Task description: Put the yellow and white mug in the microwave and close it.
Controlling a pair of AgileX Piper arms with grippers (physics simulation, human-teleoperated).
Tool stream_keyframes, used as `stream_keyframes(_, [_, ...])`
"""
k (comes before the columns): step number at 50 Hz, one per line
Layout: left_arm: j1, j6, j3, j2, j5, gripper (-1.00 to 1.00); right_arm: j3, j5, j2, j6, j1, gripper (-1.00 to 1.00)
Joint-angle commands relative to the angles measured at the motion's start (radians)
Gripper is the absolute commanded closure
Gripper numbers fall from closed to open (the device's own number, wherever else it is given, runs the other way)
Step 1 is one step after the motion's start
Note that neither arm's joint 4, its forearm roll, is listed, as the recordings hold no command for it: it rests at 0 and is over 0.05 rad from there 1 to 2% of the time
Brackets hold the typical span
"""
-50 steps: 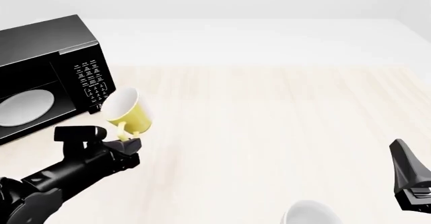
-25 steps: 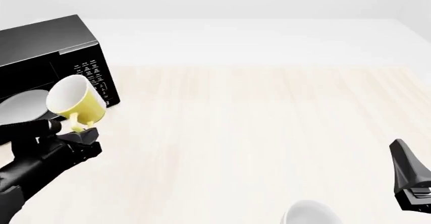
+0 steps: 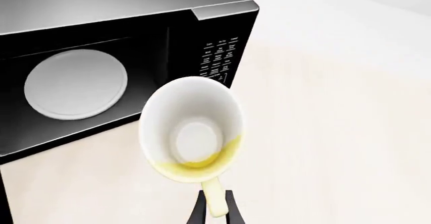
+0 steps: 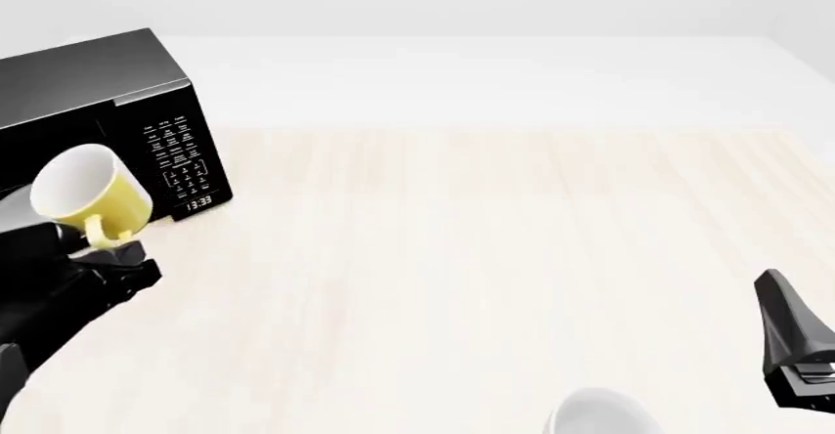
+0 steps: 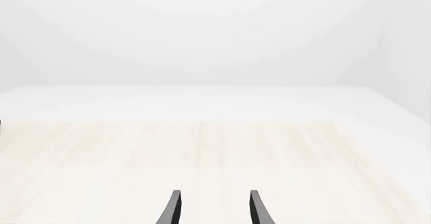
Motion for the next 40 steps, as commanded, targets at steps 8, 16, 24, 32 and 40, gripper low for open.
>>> stream_keyframes(8, [0.098,0.017,-0.048,0.094,-0.047,1.00,0.001,-0.001,0.003,-0.003,-0.002,-1.00])
stream_keyframes(16, [0.148,0.017,-0.103,0.176,-0.067,1.00,0.001,-0.001,0.003,-0.003,-0.002,-1.00])
stream_keyframes(24, [0.193,0.014,-0.147,0.262,-0.091,1.00,0.001,-0.001,0.003,-0.003,-0.002,-1.00])
stream_keyframes(32, [0.226,0.026,-0.183,0.336,-0.115,1.00,0.001,-0.001,0.003,-0.003,-0.002,-1.00])
stream_keyframes(40, [0.250,0.030,-0.211,0.411,-0.139,1.00,0.001,-0.001,0.003,-0.003,-0.002,-1.00])
